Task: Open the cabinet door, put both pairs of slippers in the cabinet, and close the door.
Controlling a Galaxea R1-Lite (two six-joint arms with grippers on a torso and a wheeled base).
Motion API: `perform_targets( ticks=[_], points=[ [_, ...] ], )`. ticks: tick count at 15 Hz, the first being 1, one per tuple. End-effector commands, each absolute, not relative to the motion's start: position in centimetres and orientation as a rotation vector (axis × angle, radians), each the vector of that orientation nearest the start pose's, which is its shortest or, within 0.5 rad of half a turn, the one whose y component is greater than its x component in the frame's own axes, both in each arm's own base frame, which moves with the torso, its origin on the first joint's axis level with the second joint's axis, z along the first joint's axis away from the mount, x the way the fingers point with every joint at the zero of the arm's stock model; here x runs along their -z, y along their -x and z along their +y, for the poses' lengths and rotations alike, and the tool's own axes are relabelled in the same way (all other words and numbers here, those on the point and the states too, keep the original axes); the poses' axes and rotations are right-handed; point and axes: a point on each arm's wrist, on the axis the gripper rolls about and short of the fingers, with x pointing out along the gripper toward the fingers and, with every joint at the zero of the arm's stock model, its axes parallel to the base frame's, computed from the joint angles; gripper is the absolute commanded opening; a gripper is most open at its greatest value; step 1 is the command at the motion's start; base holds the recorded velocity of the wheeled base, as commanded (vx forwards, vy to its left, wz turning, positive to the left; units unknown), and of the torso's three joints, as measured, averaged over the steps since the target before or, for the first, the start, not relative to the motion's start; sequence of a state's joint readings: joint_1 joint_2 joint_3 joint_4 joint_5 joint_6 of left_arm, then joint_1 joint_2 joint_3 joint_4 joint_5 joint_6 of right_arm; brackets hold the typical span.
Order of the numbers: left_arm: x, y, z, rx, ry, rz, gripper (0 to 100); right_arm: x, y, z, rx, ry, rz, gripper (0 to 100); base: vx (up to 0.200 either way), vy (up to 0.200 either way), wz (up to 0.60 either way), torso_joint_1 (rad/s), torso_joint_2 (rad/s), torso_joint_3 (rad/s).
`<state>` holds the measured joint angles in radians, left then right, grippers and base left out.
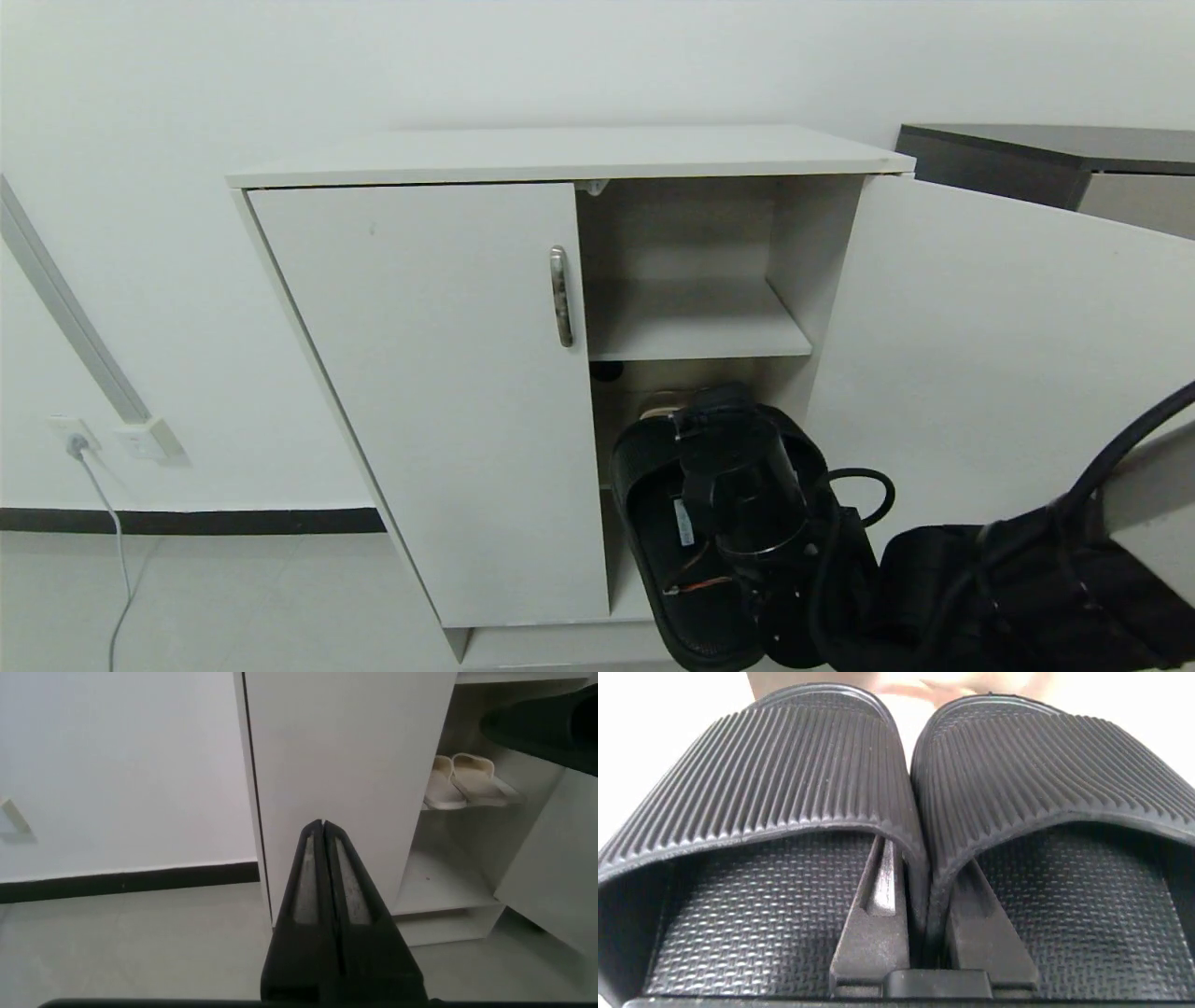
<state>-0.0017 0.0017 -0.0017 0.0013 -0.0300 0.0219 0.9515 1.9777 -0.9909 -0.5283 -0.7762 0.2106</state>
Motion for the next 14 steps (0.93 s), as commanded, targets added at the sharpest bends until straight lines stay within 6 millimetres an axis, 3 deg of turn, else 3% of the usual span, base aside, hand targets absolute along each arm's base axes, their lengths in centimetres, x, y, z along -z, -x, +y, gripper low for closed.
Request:
perform_targets(
  ticks=[1, 4, 7, 9, 14],
  points=[
    [-7.6, 2.3, -0.1, 0.032, -0.021, 0.001, 0, -15.4, -22.0, 29.4, -0.158, 0.112, 0.296, 0, 0.000, 0.000, 0.00, 0.000, 0.00, 0.000],
    [-7.6, 2.3, -0.1, 0.031, -0.021, 0.001, 0, -20.6, -22.1, 29.7, -0.110, 0.066, 0.374, 0, 0.000, 0.000, 0.00, 0.000, 0.00, 0.000],
    [-7.6, 2.3, -0.1, 0.031, -0.020, 0.001, 0, -23.0, -22.4, 30.3, -0.076, 0.002, 0.308, 0, 0.000, 0.000, 0.00, 0.000, 0.00, 0.000],
    [-7.6, 2.3, -0.1, 0.031, -0.017, 0.001, 0, -22.3, -24.0, 30.5, -0.055, -0.019, 0.275, 0, 0.000, 0.000, 0.00, 0.000, 0.00, 0.000],
    [-7.6, 2.3, -0.1, 0.031, -0.018, 0.001, 0, -19.9, -25.3, 31.3, -0.042, 0.002, 0.259, 0, 0.000, 0.000, 0.00, 0.000, 0.00, 0.000]
  ],
)
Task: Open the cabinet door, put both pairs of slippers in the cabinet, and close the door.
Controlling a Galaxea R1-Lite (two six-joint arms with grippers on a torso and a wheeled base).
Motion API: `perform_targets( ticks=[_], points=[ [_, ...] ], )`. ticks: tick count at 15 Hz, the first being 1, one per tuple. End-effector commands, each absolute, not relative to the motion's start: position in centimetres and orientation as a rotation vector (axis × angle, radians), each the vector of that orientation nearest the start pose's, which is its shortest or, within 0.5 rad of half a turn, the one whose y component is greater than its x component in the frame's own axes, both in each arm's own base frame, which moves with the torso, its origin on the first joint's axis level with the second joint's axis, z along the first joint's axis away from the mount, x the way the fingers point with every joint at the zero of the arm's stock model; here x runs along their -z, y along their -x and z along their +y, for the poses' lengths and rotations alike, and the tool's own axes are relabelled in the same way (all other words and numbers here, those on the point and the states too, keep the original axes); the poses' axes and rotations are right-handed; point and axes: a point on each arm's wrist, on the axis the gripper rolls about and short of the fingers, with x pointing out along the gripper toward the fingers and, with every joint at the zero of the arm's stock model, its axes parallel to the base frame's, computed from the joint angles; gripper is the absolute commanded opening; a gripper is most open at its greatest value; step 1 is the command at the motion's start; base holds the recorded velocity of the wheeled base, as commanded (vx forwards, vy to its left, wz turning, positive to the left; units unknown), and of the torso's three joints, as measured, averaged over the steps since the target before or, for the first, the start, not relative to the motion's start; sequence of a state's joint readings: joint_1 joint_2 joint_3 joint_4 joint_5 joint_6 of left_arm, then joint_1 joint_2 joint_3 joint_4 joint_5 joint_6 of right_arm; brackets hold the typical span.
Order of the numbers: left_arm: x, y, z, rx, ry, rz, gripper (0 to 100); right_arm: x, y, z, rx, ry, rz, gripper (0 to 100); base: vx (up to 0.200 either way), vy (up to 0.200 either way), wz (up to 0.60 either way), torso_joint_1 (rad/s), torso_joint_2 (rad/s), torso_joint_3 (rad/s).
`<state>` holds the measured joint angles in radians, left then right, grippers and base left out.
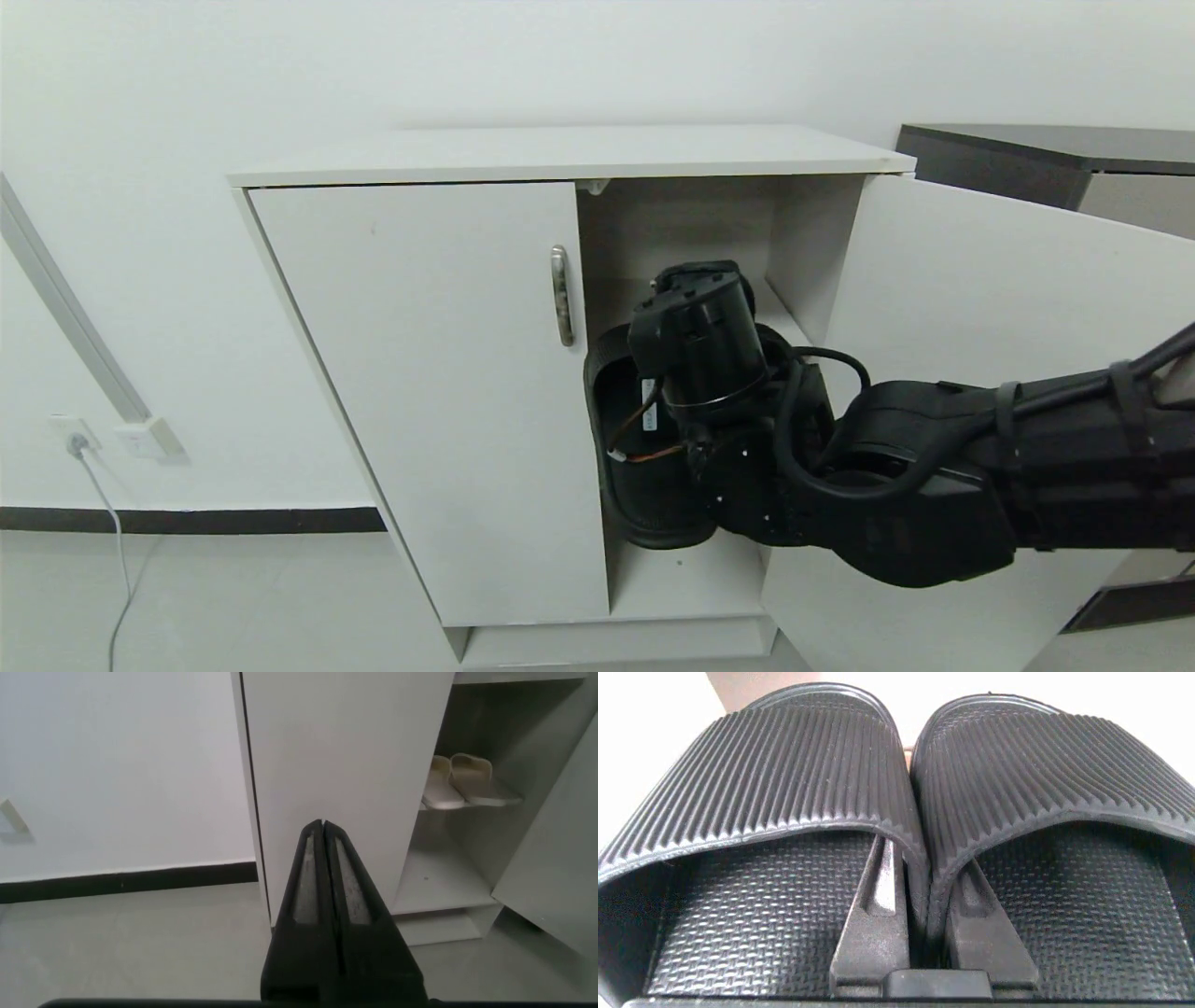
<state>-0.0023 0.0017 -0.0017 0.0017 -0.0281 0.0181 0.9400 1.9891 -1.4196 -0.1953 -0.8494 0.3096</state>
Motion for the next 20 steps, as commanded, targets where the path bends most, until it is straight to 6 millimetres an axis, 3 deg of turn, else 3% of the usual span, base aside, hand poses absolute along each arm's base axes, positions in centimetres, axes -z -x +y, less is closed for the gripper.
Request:
perform_targets(
  ticks=[1, 10, 20],
  points=[
    [-7.6, 2.3, -0.1, 0.031, -0.018, 0.001, 0, -19.9, -25.8, 30.9, -0.024, -0.002, 0.256, 0, 0.000, 0.000, 0.00, 0.000, 0.00, 0.000],
    [-7.6, 2.3, -0.1, 0.031, -0.018, 0.001, 0, -19.6, -26.9, 30.1, 0.024, 0.006, 0.257, 0, 0.000, 0.000, 0.00, 0.000, 0.00, 0.000],
    [-7.6, 2.3, -0.1, 0.032, -0.020, 0.001, 0, -19.7, -26.9, 30.0, 0.027, 0.004, 0.255, 0, 0.200, 0.000, 0.00, 0.000, 0.00, 0.002]
  ],
)
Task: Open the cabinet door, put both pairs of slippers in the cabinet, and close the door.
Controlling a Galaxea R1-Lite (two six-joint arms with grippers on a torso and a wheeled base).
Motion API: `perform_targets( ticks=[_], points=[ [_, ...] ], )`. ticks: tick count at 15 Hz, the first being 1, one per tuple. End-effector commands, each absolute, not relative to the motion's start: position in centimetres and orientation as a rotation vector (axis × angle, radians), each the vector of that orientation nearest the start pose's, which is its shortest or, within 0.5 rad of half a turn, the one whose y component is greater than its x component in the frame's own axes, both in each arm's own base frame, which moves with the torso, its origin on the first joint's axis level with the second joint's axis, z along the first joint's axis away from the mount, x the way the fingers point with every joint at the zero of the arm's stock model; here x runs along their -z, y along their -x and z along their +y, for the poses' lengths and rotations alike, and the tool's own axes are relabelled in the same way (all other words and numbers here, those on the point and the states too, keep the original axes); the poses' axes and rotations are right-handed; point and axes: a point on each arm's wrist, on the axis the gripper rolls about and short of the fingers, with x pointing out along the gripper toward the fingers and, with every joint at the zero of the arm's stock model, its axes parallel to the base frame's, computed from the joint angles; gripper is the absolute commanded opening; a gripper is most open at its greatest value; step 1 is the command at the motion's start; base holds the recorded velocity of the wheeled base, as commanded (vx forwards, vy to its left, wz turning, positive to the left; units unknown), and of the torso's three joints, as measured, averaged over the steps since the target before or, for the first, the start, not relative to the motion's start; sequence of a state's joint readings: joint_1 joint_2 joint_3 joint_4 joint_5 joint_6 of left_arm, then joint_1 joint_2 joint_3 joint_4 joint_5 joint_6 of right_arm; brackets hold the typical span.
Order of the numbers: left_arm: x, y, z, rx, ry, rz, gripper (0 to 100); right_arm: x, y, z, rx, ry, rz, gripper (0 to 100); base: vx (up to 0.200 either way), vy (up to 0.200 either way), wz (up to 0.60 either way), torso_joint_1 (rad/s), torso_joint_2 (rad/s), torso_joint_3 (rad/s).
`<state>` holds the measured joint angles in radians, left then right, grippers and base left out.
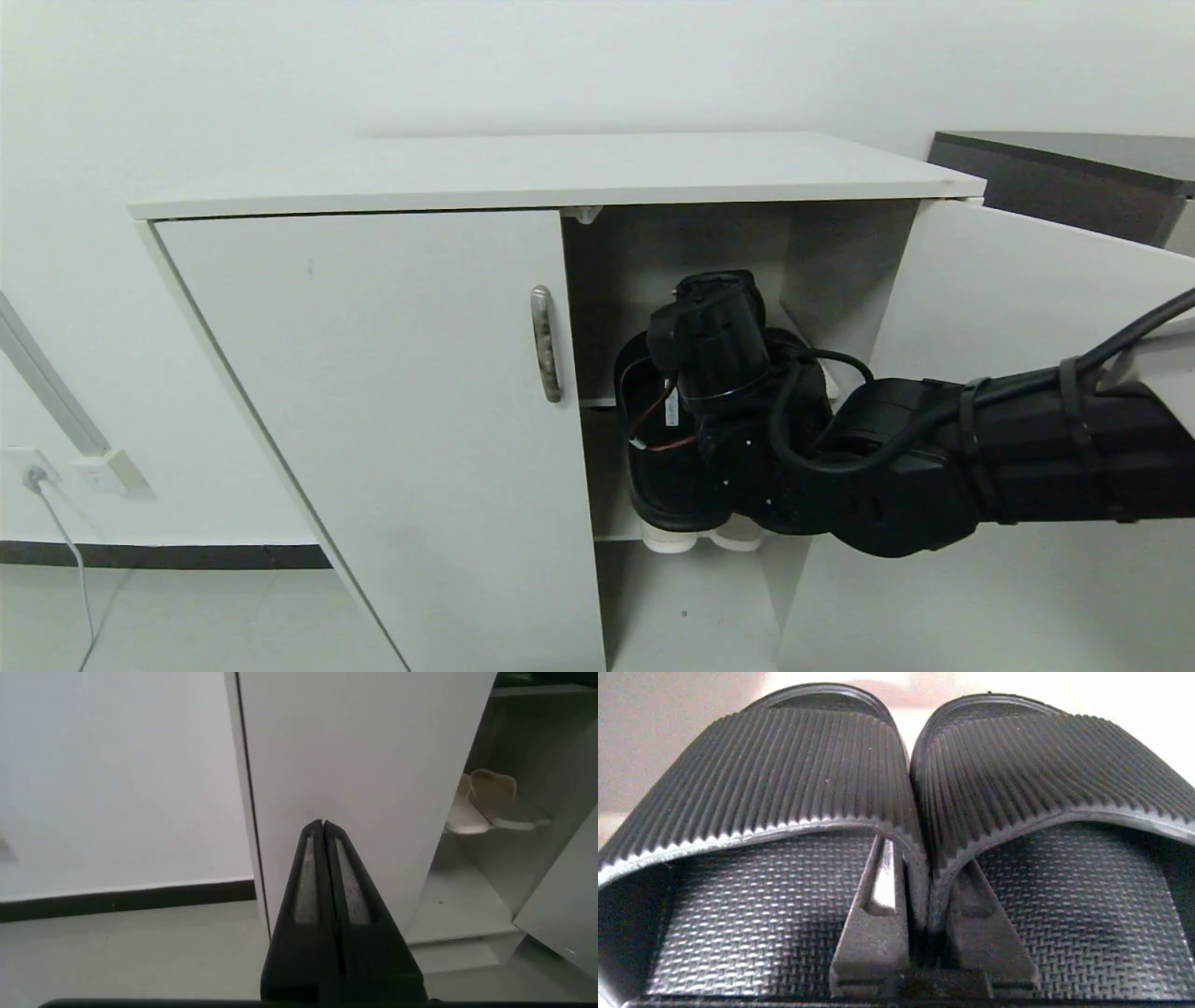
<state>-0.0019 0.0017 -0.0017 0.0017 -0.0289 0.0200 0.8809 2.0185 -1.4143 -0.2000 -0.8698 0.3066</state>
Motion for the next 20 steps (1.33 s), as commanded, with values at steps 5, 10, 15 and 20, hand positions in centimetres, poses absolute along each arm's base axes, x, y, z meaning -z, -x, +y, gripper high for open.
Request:
perform_targets(
  ticks=[5, 10, 15, 20],
  points=[
    [-7.6, 2.3, -0.1, 0.031, -0.018, 0.001, 0, -19.6, -26.7, 29.9, 0.027, 0.009, 0.259, 0, 0.040, 0.000, 0.00, 0.001, 0.00, 0.000],
    [-7.6, 2.3, -0.1, 0.031, -0.020, 0.001, 0, -19.4, -28.1, 29.4, 0.037, 0.006, 0.266, 0, 0.000, 0.000, 0.00, 0.000, 0.00, 0.000],
    [-7.6, 2.3, -0.1, 0.031, -0.018, 0.001, 0, -19.3, -31.1, 29.7, -0.054, -0.022, 0.282, 0, 0.000, 0.000, 0.00, 0.000, 0.00, 0.000],
    [-7.6, 2.3, -0.1, 0.031, -0.018, 0.001, 0, -18.5, -34.0, 30.7, 0.031, -0.038, 0.243, 0, 0.000, 0.000, 0.00, 0.000, 0.00, 0.000]
  ],
)
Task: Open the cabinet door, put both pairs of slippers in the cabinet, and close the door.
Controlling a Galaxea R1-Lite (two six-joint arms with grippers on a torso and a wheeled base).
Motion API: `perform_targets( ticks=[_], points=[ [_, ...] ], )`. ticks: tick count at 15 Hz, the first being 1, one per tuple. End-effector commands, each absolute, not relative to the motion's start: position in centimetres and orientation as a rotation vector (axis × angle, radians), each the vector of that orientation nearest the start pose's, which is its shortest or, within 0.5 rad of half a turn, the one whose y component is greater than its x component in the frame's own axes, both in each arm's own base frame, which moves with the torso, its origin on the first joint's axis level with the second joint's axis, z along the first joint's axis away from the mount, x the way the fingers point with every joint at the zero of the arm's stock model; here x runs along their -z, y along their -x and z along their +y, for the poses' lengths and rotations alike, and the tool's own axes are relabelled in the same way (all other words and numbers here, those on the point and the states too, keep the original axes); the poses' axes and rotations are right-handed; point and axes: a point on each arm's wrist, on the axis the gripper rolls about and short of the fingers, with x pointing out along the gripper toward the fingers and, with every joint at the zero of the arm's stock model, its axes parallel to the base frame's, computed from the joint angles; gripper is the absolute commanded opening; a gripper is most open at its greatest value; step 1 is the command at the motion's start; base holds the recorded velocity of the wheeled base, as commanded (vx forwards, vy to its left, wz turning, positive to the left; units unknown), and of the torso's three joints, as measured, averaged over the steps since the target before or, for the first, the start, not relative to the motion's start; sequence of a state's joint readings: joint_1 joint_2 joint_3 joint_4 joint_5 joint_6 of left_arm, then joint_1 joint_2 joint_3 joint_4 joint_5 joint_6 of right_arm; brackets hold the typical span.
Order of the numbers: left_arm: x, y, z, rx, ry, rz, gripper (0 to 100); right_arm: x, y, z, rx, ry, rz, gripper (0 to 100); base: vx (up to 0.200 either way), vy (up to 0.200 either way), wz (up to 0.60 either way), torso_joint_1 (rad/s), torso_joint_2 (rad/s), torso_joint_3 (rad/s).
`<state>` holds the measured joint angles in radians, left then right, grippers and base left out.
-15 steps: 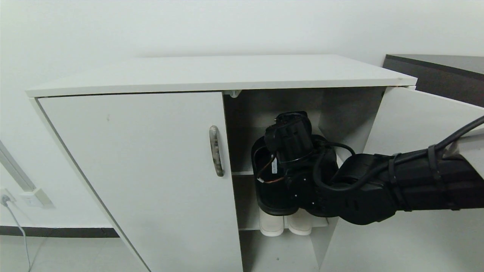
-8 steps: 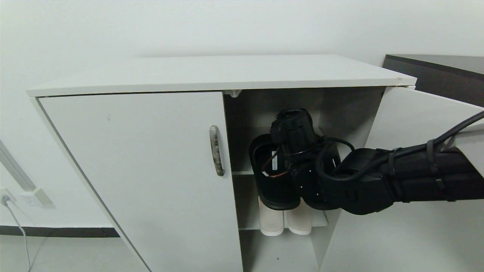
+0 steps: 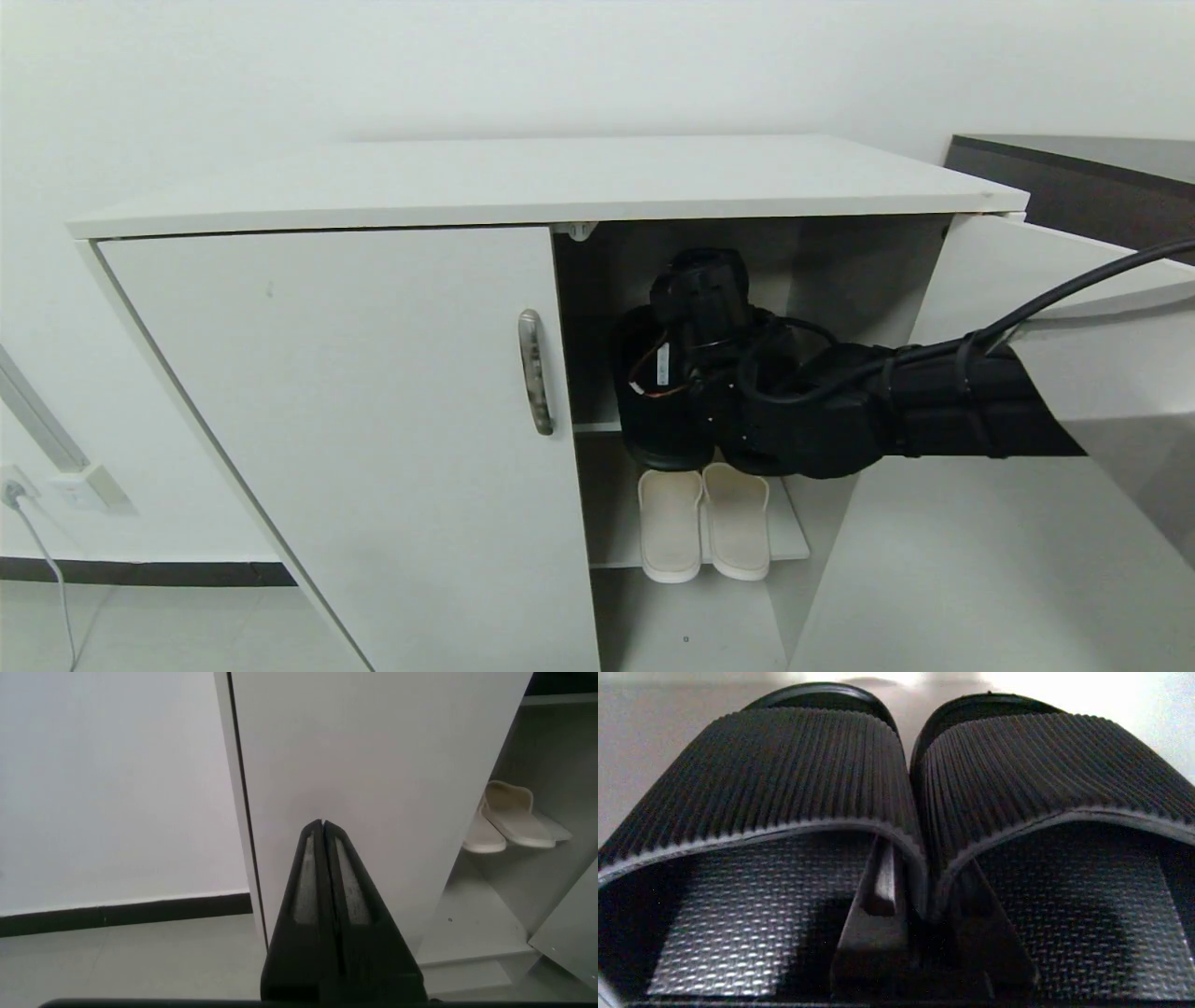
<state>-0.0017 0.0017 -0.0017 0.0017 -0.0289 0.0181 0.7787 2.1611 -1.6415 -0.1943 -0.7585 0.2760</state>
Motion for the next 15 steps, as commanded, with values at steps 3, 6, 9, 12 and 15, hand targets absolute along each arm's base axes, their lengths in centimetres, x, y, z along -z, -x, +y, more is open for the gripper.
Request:
perform_targets(
  ticks=[3, 6, 9, 12, 15],
  points=[
    [-7.6, 2.3, -0.1, 0.031, -0.018, 0.001, 0, -18.2, -35.0, 30.6, 0.066, -0.022, 0.232, 0, 0.000, 0.000, 0.00, 0.000, 0.00, 0.000],
    [-7.6, 2.3, -0.1, 0.032, -0.018, 0.001, 0, -17.9, -35.5, 30.7, 0.076, -0.013, 0.230, 0, 0.000, 0.000, 0.00, 0.000, 0.00, 0.000],
    [-7.6, 2.3, -0.1, 0.031, -0.020, 0.001, 0, -17.8, -36.3, 30.4, 0.087, 0.003, 0.223, 0, 0.000, 0.000, 0.00, 0.000, 0.00, 0.000],
    [-7.6, 2.3, -0.1, 0.031, -0.020, 0.001, 0, -18.2, -37.0, 30.3, 0.095, 0.008, 0.207, 0, 0.000, 0.000, 0.00, 0.000, 0.00, 0.000],
    [-7.6, 2.3, -0.1, 0.031, -0.020, 0.001, 0, -18.3, -37.0, 30.3, 0.092, 0.014, 0.207, 0, 0.000, 0.000, 0.00, 0.000, 0.00, 0.000]
  ],
)
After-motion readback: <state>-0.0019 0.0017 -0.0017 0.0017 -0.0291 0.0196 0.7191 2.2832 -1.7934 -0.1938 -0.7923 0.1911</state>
